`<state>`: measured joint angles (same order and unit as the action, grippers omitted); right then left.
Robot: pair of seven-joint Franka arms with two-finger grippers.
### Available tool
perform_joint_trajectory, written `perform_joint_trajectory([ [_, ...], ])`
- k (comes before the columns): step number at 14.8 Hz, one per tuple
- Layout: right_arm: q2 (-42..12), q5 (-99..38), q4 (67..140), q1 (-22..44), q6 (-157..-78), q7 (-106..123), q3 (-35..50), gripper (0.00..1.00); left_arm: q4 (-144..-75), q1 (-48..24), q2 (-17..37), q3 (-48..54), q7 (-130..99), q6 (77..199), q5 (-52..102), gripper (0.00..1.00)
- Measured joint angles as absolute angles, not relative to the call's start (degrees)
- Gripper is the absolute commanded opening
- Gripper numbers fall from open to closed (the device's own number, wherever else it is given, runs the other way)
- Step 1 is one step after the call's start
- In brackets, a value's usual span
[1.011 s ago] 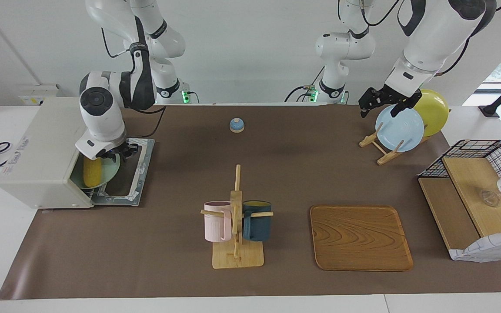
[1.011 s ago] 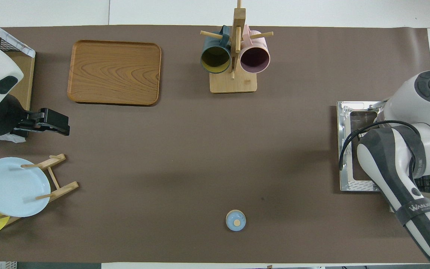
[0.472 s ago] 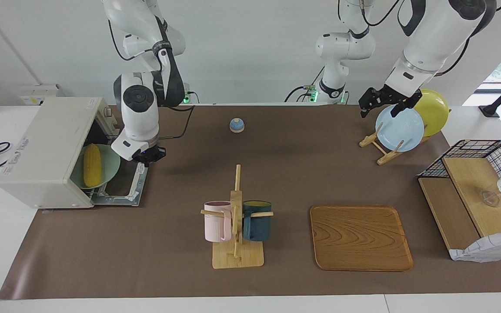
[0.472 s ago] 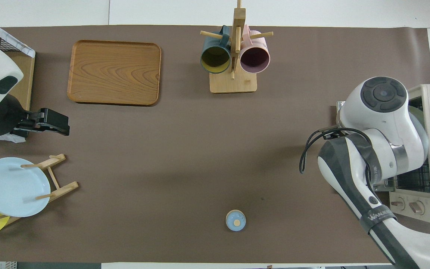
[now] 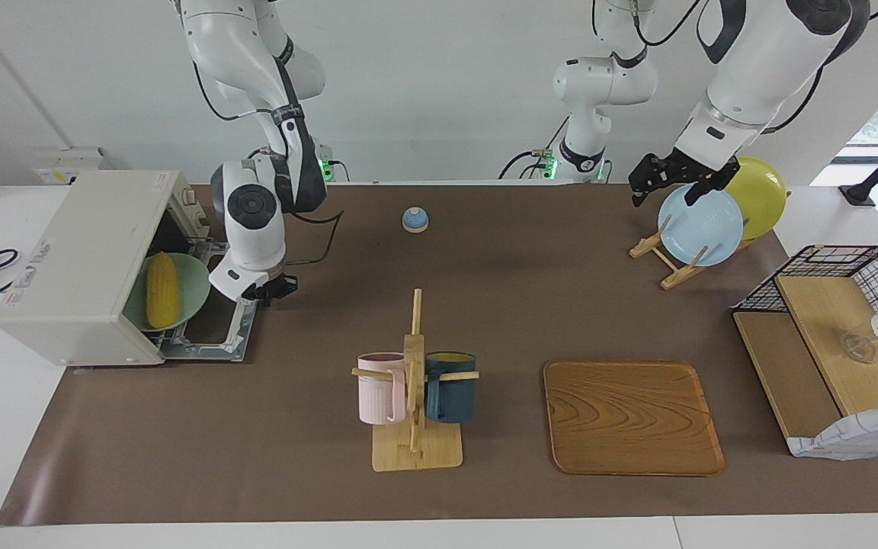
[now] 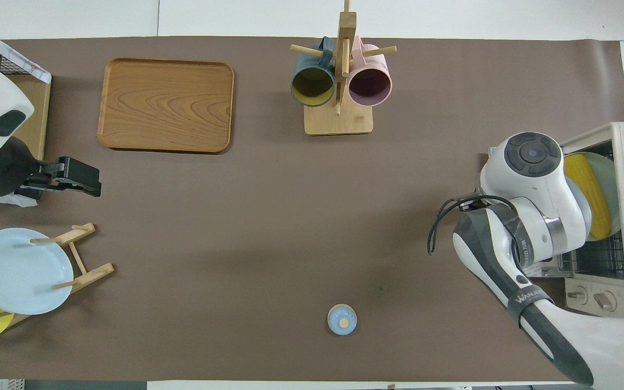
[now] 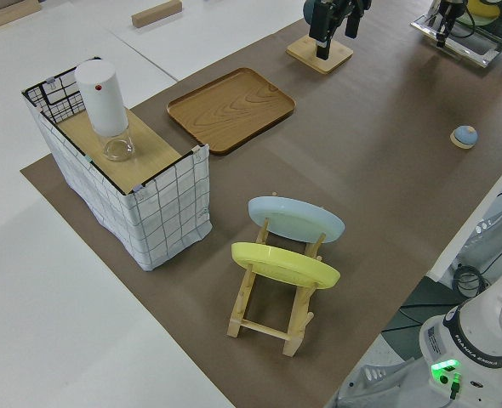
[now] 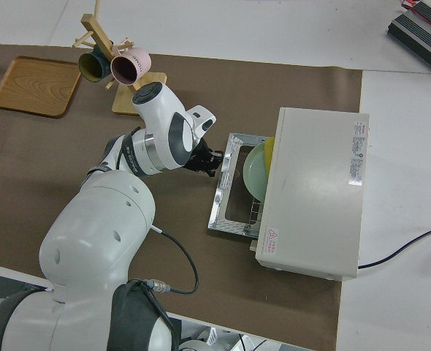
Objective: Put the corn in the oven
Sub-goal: 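Insert the corn into the oven, open the right gripper, withdraw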
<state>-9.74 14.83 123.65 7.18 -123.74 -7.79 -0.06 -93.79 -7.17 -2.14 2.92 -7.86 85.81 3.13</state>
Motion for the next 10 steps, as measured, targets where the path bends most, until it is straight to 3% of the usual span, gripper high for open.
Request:
perform_joint_trajectory([
  [10,-9.6,17.3,125.4,6.7,-124.0,-7.8,0.2,0.0,-93.8,-7.2,-2.1,2.9,-7.9,85.8,3.1,1.0],
])
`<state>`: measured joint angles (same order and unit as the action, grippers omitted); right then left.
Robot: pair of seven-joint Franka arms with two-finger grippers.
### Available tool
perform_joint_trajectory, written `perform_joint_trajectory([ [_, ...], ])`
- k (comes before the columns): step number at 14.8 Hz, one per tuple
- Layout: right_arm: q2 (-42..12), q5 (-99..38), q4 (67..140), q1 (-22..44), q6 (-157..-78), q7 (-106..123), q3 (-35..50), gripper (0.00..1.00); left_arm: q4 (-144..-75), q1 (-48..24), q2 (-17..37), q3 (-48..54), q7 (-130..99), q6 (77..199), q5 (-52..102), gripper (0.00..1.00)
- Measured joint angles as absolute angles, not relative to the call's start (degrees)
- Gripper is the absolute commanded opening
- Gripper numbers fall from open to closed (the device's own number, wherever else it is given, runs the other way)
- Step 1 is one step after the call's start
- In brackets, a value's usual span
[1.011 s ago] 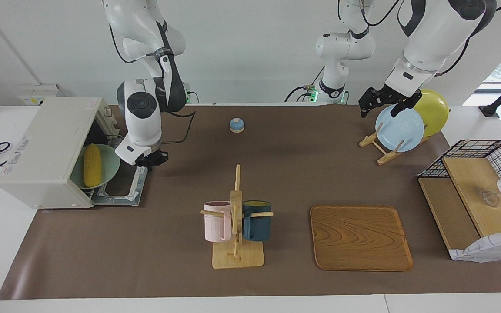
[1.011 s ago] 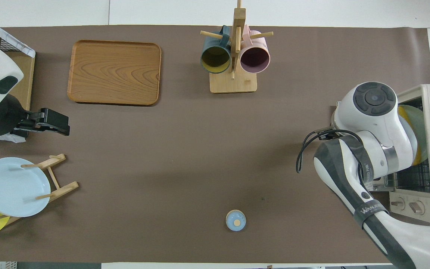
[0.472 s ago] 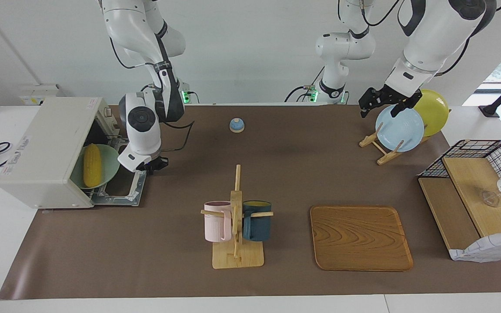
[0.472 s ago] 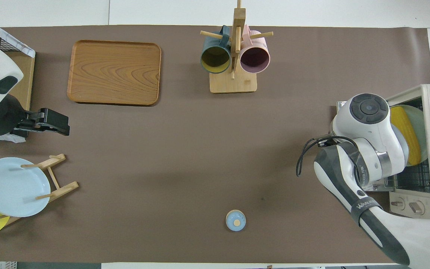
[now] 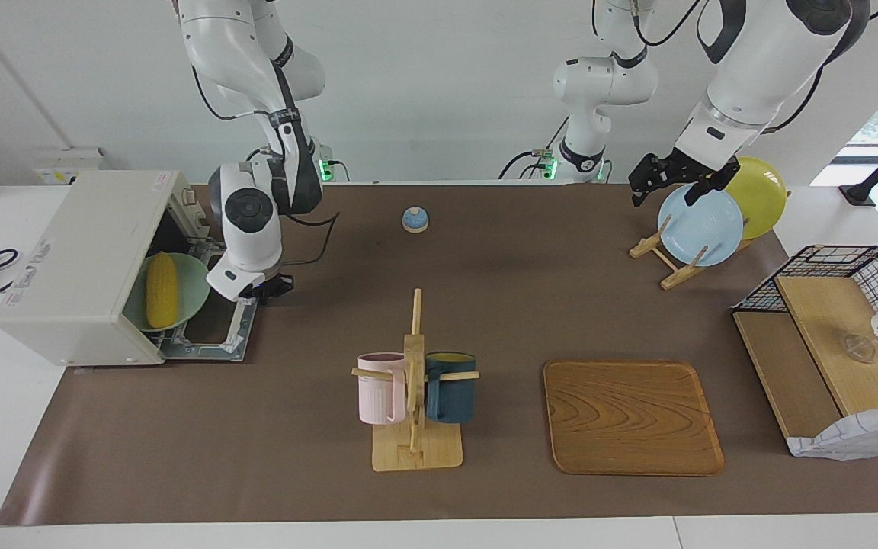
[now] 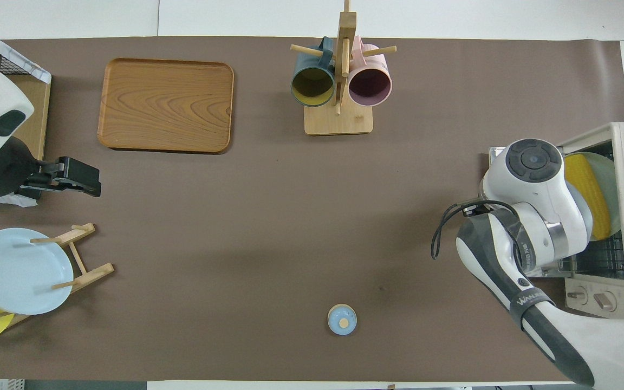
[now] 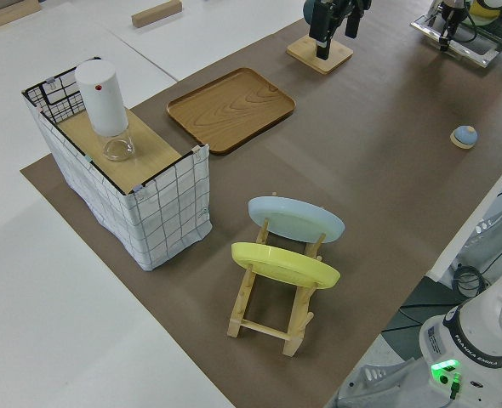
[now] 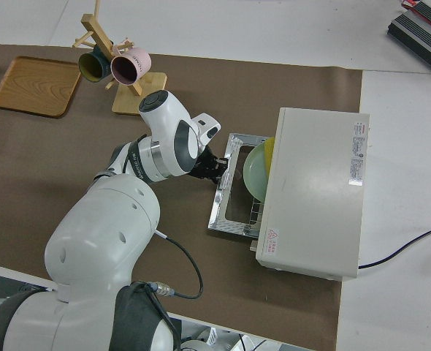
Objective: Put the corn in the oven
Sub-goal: 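Insert the corn into the oven, open the right gripper, withdraw, then push the oven door shut with the right gripper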
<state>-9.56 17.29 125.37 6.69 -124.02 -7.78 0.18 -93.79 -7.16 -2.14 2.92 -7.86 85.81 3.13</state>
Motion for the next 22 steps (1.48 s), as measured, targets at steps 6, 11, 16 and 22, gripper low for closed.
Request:
perform_joint_trajectory([
  [6,-9.4,22.8,123.5,8.2,-119.2,-7.2,1.3,0.0,-93.8,-7.2,-2.1,2.9,-7.9,85.8,3.1,1.0],
  [11,-5.1,23.0,115.5,6.6,-105.9,2.1,0.8,0.0,-93.8,-7.2,-2.1,2.9,-7.9,85.8,3.1,1.0],
  [16,0.1,23.5,114.3,-0.4,-104.0,13.0,-0.2,0.0,-93.8,-7.2,-2.1,2.9,-7.9,85.8,3.1,1.0],
  [22,1.2,16.6,109.5,-4.4,-97.4,17.2,-0.7,0.0,-93.8,-7.2,-2.1,2.9,-7.9,85.8,3.1,1.0],
])
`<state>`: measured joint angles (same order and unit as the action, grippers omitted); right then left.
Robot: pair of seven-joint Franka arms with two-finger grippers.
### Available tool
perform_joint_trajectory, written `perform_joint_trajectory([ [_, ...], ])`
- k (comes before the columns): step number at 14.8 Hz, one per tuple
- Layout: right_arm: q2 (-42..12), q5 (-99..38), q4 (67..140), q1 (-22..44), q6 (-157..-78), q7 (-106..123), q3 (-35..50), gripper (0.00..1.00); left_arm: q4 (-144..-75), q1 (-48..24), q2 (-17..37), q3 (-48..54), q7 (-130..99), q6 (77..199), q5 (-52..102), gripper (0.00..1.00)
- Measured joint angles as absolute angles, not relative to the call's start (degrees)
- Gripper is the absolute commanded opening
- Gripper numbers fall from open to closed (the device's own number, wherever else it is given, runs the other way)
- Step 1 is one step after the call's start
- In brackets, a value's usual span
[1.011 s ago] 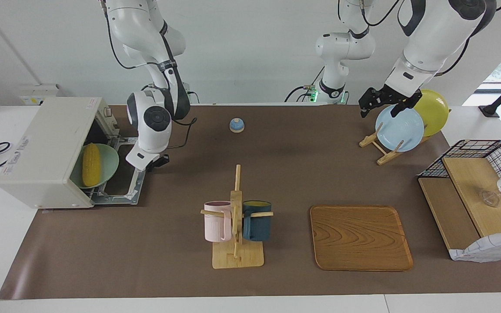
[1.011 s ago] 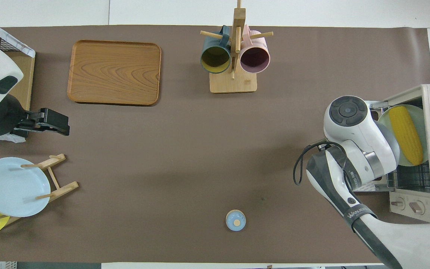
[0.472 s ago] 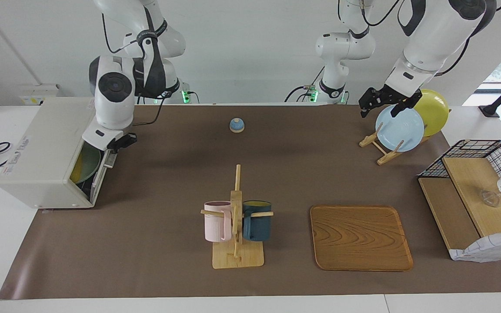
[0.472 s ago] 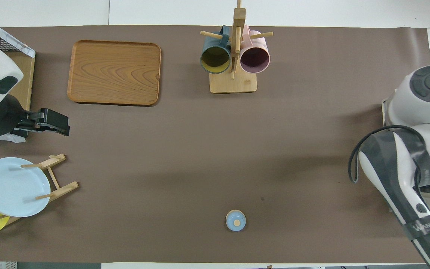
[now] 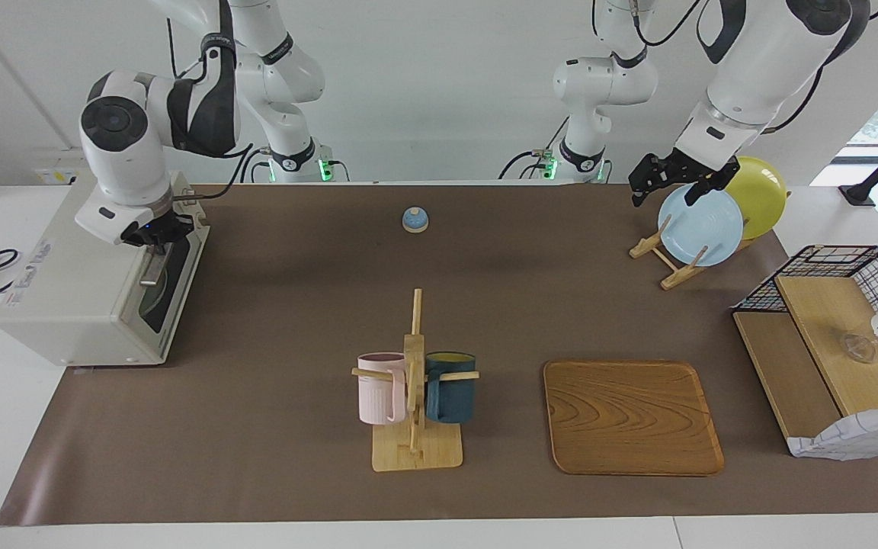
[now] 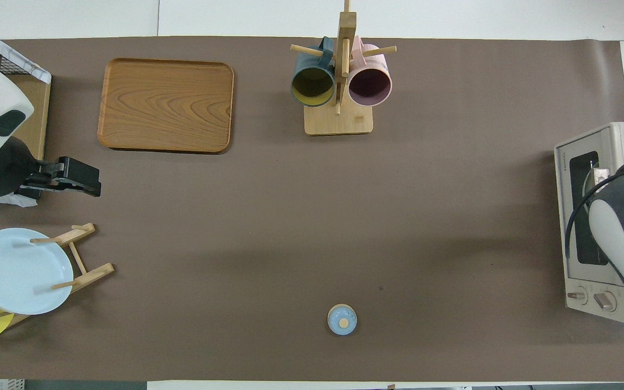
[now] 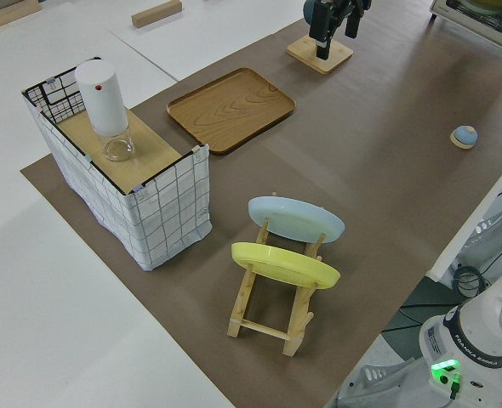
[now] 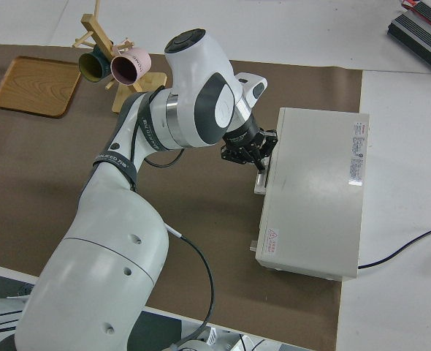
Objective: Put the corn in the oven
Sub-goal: 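Push the oven door shut with the right gripper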
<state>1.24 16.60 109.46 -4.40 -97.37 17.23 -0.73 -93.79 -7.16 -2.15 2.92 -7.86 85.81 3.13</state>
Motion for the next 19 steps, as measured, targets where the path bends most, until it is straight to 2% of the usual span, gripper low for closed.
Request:
perform_joint_trajectory([
  [4,2.1,11.6,94.7,-4.0,-83.8,17.2,-0.1,0.0,-93.8,-7.2,-2.1,2.9,-7.9,85.8,3.1,1.0],
  [6,2.4,8.8,89.4,-4.0,-80.3,17.2,0.2,0.06,-93.8,-7.2,-2.1,2.9,-7.9,85.8,3.1,1.0],
  [7,2.3,7.2,88.2,-3.9,-79.9,17.1,0.3,0.13,-93.8,-7.2,-2.1,2.9,-7.9,85.8,3.1,1.0],
  [8,2.1,6.0,87.7,-3.9,-79.9,16.7,0.2,0.24,-93.8,-7.2,-2.1,2.9,-7.9,85.8,3.1,1.0],
  [9,1.7,5.2,87.6,-3.9,-79.9,16.2,0.3,0.4,-93.8,-7.2,-2.1,2.9,-7.9,85.8,3.1,1.0],
  [10,1.3,5.0,87.5,-3.9,-79.9,15.9,0.3,0.86,-93.8,-7.2,-2.1,2.9,-7.9,85.8,3.1,1.0],
  [11,0.8,4.9,87.5,-3.7,-79.9,15.7,0.3,1.0,-93.8,-7.2,-2.1,2.9,-7.9,85.8,3.1,1.0],
  [19,0.2,4.9,87.5,-2.9,-77.0,9.5,0.3,1.0,-93.8,-7.1,-2.2,2.9,-7.9,85.8,3.1,1.0],
])
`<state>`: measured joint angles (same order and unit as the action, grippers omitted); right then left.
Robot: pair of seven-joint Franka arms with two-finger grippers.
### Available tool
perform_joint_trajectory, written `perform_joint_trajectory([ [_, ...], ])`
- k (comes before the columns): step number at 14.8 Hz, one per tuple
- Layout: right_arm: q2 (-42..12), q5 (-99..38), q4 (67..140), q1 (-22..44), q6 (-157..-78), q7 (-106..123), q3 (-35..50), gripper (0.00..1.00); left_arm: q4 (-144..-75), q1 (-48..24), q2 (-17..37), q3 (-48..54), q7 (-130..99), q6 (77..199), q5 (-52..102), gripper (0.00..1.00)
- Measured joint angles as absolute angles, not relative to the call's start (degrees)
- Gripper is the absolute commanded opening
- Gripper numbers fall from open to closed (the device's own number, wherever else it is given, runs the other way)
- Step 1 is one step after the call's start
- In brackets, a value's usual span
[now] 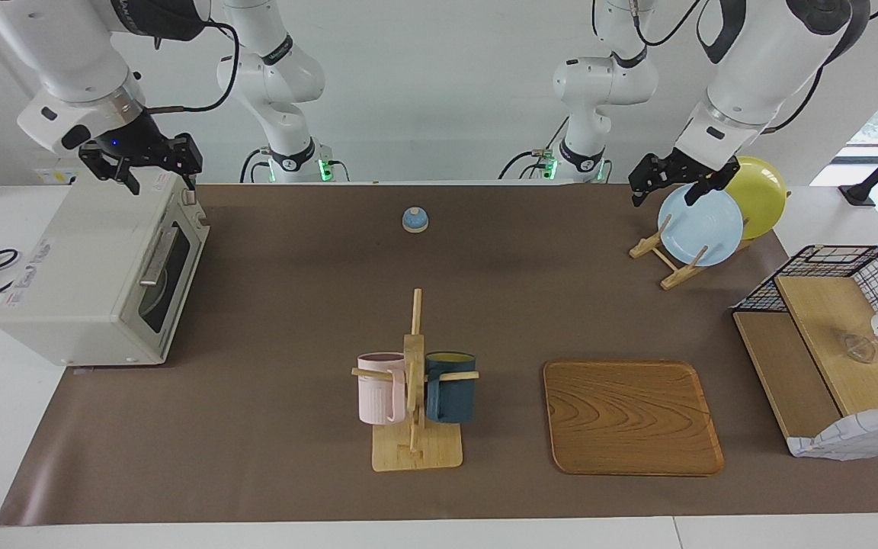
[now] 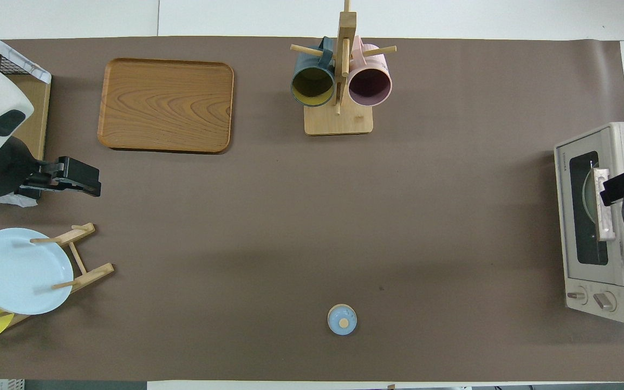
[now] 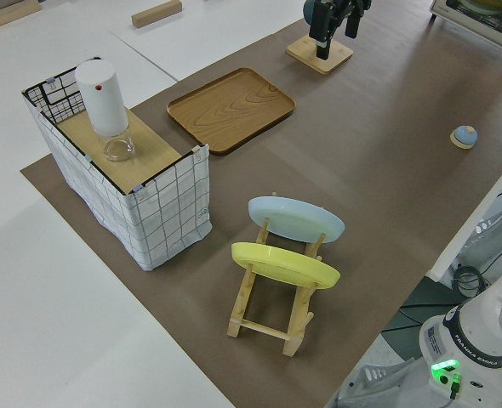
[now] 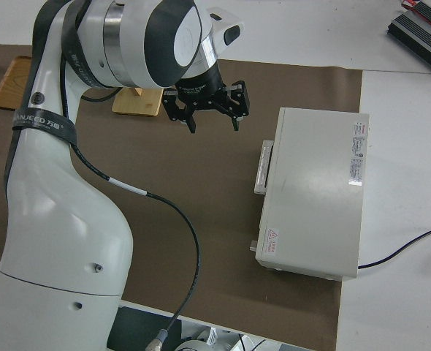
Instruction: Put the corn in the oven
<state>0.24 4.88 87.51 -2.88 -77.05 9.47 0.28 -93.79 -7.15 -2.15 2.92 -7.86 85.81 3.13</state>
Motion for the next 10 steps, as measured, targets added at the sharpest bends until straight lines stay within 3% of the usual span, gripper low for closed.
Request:
perform_joint_trajectory([
  [10,0.3,2.8,87.6,-2.9,-80.1,7.2,-0.1,1.0,-93.8,-7.1,-2.2,2.9,-7.9,85.8,3.1,1.0],
])
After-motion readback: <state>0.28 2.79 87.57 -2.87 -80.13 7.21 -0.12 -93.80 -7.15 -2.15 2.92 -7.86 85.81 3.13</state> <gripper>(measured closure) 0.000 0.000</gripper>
